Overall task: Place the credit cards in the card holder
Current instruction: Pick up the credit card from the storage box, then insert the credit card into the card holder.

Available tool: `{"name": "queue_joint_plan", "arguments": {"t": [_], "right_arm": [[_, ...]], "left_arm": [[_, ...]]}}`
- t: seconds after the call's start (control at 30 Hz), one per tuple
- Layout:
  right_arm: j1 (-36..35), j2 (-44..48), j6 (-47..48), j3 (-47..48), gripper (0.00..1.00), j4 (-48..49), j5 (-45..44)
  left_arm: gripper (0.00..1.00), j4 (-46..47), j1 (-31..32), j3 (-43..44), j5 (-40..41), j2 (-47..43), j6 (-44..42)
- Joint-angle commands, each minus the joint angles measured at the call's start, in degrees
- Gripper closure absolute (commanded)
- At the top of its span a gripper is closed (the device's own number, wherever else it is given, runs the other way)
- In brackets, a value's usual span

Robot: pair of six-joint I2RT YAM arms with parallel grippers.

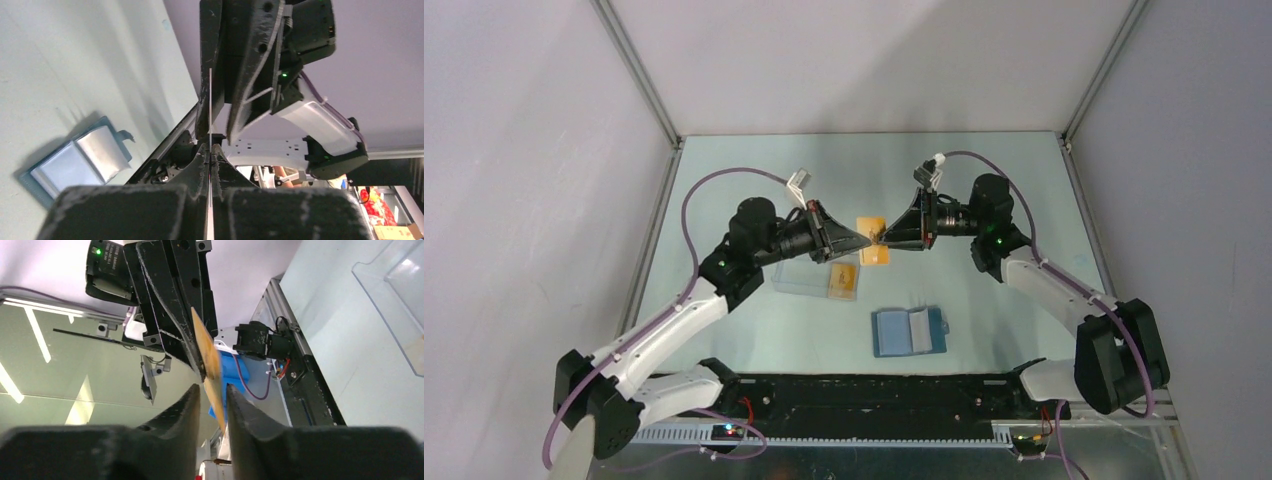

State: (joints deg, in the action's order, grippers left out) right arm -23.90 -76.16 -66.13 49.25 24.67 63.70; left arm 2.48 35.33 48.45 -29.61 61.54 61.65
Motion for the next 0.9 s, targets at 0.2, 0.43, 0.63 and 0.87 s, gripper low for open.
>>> {"name": "queue_joint_plan", "arguments": {"t": [0.2, 0.43, 0.63, 0.87], "right_arm": [[-0.1, -2.0, -8.5, -1.6, 1.00, 13.7, 2.1], [0.3, 6.2, 20.9, -1.7, 1.00, -24.0, -3.9], [1.0, 11.9, 34.9, -7.6, 1.00, -42.2, -15.5], [2.4, 14.0, 31.6, -21.1, 1.00, -35.1, -22.4]], "left_arm": [[0.65, 5.0, -0.1, -0.9, -1.3, -2.2, 2.3], [0.37, 1.3, -0.4, -7.1, 0.8, -2.8, 1.0], [0.36, -6.3, 0.1, -14.0, 7.2, -2.7, -1.3], [0.40, -8.4, 7.6, -14.2, 13.6, 4.8, -2.1]]}}
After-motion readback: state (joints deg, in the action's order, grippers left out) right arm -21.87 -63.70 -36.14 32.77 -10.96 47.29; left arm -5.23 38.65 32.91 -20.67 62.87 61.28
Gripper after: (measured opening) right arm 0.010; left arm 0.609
